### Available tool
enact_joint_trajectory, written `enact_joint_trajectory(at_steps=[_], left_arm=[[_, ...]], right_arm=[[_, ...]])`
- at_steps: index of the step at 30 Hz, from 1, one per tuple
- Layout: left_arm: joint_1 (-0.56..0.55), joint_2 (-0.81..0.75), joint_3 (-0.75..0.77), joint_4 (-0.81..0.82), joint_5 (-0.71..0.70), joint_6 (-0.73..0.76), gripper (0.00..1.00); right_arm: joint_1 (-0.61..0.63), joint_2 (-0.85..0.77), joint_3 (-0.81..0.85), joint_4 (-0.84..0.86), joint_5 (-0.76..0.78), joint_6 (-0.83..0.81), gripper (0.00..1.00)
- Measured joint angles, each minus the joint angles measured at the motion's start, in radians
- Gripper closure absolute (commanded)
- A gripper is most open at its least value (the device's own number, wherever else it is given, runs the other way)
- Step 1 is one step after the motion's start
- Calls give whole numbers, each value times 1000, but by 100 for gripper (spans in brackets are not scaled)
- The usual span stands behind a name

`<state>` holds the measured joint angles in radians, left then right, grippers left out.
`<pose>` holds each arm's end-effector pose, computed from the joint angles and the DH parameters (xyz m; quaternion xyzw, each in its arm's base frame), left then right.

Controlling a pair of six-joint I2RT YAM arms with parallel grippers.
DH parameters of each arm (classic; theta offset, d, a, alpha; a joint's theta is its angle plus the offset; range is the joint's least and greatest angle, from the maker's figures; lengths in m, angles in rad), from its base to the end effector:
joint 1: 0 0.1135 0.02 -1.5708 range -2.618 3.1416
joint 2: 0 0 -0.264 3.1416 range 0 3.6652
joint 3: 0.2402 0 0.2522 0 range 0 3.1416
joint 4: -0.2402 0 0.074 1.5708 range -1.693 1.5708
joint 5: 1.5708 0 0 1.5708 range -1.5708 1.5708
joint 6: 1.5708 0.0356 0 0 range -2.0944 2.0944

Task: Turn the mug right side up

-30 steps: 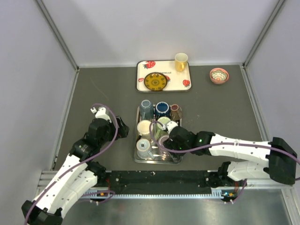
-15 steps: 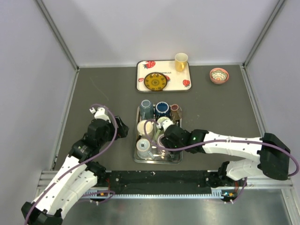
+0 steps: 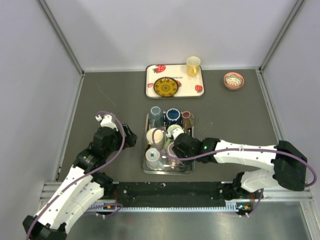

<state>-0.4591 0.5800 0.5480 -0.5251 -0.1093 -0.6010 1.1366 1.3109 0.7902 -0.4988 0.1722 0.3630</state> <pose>0.1261 -0.0580 0.2525 -0.0883 0.8689 -0.2039 0.4423 0.1114 0.2257 0.2059 -0.3400 0.8967 0.1242 0.2548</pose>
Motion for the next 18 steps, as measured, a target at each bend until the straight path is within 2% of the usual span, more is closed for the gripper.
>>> enact_joint_trajectory(at_steps=[6, 7, 8, 10, 18], left_arm=[[0, 0, 0, 0, 0, 0, 6], [0, 0, 0, 0, 0, 0, 6], [0, 0, 0, 0, 0, 0, 6], [0, -2, -1, 0, 0, 0, 6], [0, -15, -2, 0, 0, -2, 6]], right_arm=[[0, 18, 7, -3, 5, 8, 77], [0, 21, 11, -4, 7, 8, 87], [0, 23, 11, -2, 8, 10, 93], [1, 24, 11, 1, 14, 13, 100], [14, 25, 16, -7, 43, 35, 100]])
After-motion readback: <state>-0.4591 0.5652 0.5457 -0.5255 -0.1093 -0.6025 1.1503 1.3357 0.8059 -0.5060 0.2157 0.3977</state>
